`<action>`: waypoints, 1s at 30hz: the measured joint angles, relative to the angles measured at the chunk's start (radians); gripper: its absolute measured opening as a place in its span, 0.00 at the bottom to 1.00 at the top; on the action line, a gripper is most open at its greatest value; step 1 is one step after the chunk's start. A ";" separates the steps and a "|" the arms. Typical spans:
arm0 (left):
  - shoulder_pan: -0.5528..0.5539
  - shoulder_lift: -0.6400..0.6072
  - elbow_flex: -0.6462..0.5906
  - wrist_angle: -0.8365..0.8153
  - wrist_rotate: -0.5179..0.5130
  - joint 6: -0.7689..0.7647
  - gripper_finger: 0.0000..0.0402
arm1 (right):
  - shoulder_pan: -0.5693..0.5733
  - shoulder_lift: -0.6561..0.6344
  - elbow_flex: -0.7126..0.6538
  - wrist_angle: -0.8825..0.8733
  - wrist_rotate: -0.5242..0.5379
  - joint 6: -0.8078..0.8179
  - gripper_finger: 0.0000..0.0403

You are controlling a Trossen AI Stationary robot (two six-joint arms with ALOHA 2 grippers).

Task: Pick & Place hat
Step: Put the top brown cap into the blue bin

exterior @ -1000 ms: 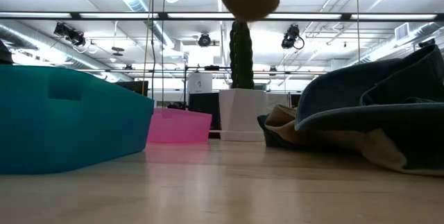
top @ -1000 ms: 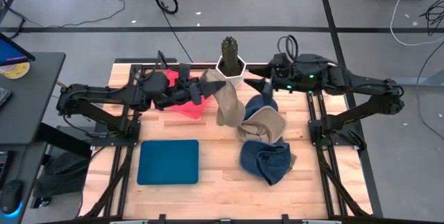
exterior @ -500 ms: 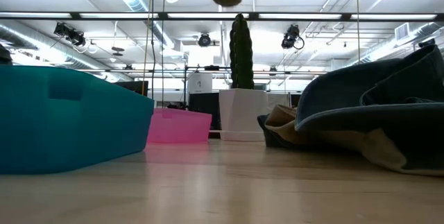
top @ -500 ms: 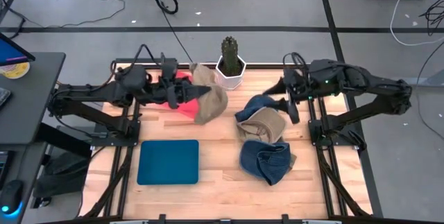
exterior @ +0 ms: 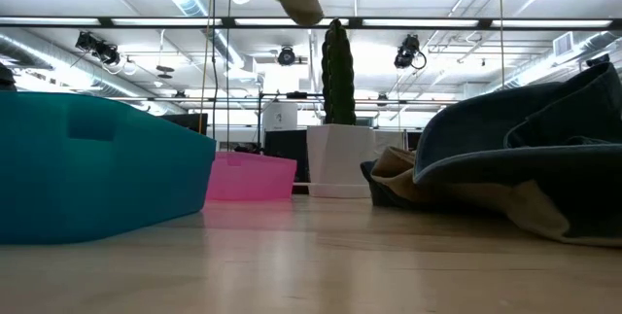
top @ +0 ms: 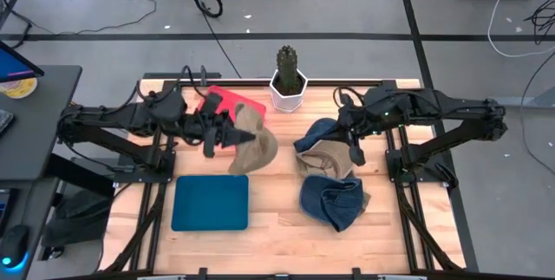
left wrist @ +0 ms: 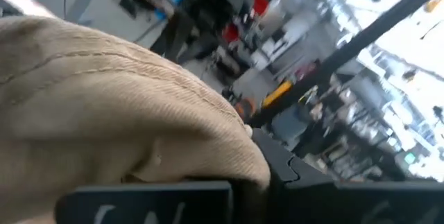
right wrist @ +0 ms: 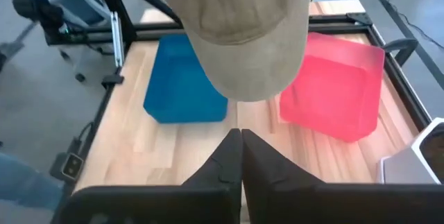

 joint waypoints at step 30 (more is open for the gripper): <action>-0.548 0.003 0.000 -0.727 -0.587 -0.504 0.05 | 0.031 0.008 -0.274 0.185 -0.011 0.013 0.00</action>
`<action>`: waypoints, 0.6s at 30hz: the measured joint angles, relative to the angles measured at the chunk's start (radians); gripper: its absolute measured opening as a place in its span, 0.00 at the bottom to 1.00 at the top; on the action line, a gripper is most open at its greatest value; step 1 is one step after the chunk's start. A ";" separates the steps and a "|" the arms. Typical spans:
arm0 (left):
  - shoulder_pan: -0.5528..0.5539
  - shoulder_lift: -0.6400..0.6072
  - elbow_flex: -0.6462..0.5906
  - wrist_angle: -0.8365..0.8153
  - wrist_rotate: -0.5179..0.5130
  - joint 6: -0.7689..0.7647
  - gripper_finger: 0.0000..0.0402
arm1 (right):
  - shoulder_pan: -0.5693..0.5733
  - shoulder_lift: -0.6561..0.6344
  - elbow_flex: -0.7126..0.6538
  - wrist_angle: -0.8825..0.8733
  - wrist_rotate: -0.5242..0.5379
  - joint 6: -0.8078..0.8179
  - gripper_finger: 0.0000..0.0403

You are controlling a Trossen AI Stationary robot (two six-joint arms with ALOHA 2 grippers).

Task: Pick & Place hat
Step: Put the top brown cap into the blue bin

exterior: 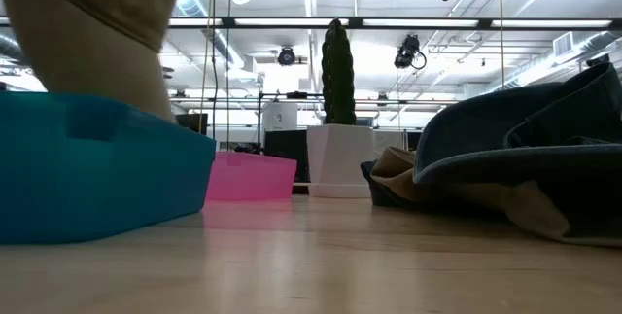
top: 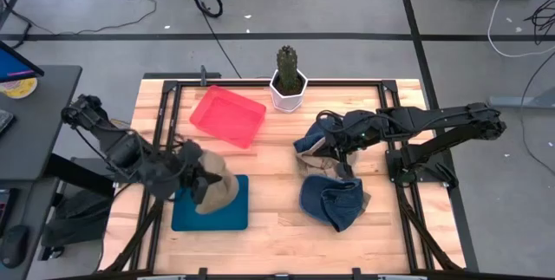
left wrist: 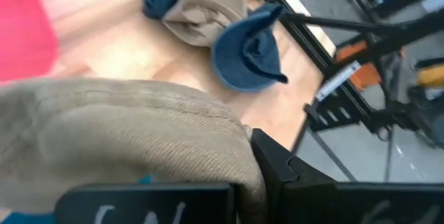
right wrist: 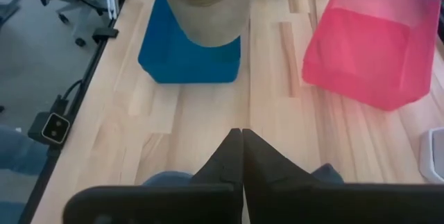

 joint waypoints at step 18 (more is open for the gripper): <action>-0.264 0.000 -0.223 0.008 -0.291 -0.358 0.05 | 0.000 0.000 0.000 0.140 0.000 0.118 0.00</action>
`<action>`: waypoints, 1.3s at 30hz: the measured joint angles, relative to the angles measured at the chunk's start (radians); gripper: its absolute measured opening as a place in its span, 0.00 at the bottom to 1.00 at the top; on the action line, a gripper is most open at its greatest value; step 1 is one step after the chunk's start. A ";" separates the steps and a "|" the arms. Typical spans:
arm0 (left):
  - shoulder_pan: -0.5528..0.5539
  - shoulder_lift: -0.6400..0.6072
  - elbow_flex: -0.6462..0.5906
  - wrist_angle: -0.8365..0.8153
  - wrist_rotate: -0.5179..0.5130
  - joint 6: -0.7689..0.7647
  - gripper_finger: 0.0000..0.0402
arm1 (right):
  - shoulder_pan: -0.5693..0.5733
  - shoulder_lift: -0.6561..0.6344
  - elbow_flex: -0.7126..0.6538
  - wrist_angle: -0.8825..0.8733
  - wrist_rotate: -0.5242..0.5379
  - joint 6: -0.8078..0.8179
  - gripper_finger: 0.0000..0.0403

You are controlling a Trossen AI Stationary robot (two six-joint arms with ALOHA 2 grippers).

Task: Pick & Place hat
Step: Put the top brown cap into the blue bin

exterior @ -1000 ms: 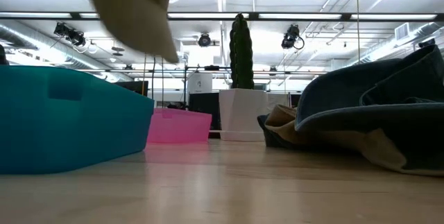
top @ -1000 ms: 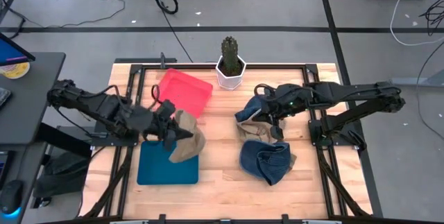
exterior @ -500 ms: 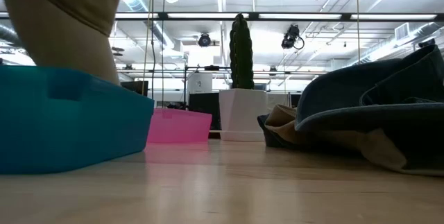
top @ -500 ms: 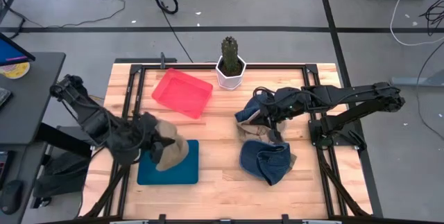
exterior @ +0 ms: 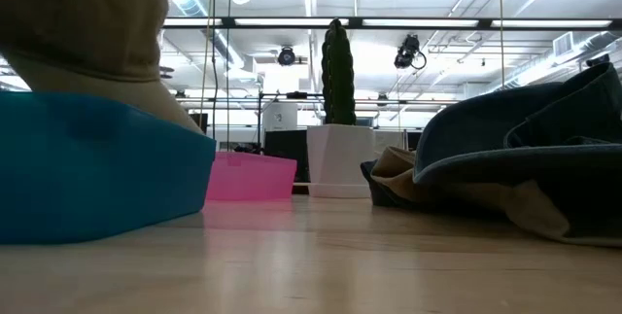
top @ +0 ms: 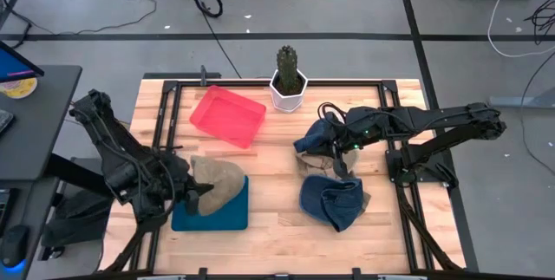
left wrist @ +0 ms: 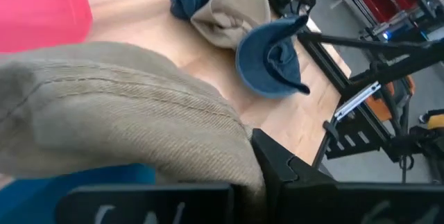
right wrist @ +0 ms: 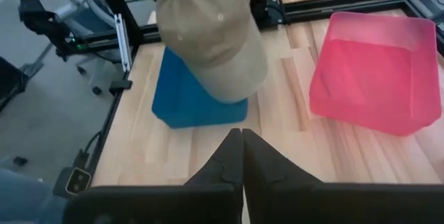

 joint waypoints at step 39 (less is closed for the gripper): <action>-0.120 -0.011 -0.041 -0.028 0.095 -0.171 0.05 | 0.000 0.000 0.000 0.051 0.012 0.019 0.00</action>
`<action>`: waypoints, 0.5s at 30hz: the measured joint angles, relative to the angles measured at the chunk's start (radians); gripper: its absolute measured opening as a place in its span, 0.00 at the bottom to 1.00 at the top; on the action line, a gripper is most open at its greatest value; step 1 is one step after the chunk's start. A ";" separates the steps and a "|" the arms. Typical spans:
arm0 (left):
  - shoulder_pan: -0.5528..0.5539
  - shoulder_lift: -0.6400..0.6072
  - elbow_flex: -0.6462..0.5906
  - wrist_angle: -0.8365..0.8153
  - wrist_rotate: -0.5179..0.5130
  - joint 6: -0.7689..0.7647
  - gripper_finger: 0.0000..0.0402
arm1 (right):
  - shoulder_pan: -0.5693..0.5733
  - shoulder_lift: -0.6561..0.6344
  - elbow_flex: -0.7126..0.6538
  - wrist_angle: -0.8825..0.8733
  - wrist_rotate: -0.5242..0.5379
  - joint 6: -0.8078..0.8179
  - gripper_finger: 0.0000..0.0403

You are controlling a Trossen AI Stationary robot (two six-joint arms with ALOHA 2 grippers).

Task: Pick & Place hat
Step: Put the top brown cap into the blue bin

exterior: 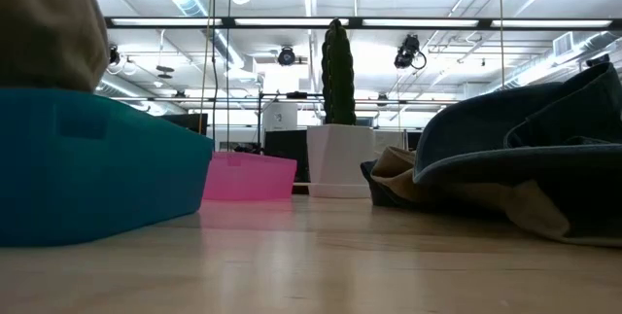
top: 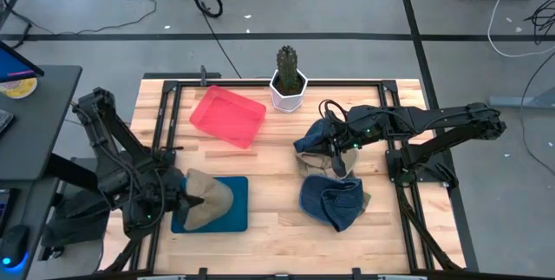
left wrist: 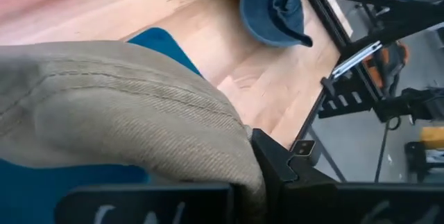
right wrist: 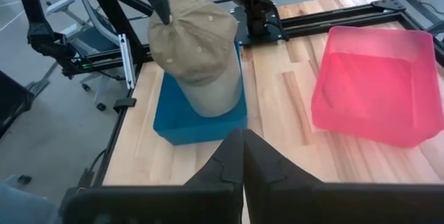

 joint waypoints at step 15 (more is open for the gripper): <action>-0.006 0.117 0.000 -0.043 -0.003 -0.106 0.05 | -0.001 0.000 0.000 0.000 0.019 -0.013 0.00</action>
